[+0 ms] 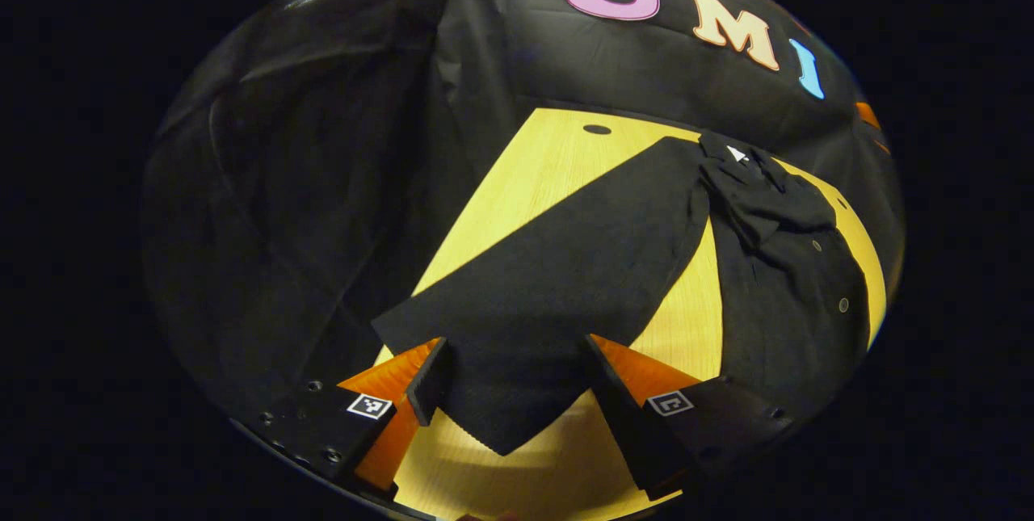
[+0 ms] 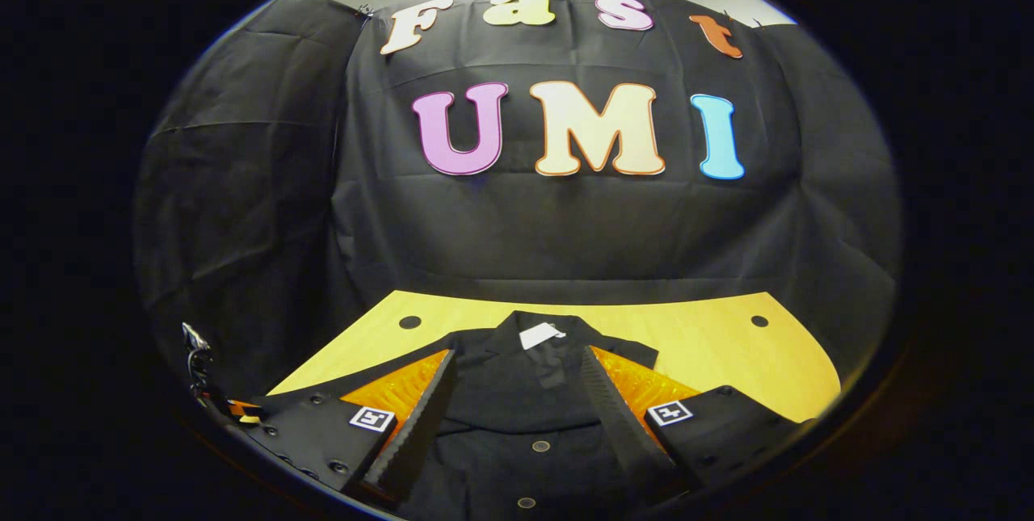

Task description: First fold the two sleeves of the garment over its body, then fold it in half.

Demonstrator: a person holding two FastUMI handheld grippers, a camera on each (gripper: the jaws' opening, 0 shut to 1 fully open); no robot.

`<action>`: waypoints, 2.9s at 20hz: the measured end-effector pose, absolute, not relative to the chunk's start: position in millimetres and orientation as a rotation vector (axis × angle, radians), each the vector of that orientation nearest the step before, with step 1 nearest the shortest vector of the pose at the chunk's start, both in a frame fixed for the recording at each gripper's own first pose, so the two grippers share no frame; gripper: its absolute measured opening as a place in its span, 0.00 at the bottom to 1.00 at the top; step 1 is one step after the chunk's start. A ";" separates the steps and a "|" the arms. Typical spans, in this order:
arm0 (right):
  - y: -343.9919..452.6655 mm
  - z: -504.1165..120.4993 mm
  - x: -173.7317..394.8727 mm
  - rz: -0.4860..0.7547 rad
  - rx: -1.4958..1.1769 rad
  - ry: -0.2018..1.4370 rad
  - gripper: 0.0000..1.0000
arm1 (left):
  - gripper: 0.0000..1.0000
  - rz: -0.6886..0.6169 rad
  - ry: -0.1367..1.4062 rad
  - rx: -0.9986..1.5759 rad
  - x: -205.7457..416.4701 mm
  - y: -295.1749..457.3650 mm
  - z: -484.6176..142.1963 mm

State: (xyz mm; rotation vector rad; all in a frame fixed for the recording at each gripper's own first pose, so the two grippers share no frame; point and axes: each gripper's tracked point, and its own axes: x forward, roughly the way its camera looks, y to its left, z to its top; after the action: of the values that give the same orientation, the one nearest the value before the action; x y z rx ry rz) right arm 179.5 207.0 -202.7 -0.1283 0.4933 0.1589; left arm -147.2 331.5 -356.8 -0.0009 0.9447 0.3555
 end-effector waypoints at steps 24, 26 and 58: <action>95.5 -191.6 106.3 0.120 -0.014 0.498 0.98 | 0.00 0.255 0.591 0.105 -10.7 266.0 -229.2; 83.2 -195.0 99.0 0.111 0.001 0.505 0.94 | 0.00 0.214 0.551 0.126 11.5 241.9 -215.2; -106.9 -218.8 46.7 -0.090 0.079 0.600 0.98 | 0.00 -0.239 0.653 0.229 135.2 -81.4 -304.4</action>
State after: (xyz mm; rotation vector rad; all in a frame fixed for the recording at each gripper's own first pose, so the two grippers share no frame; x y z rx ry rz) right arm 46.7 -106.9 -218.8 0.0789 0.6001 -0.0897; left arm 135.2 -81.4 -304.4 0.2293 0.6533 -0.2392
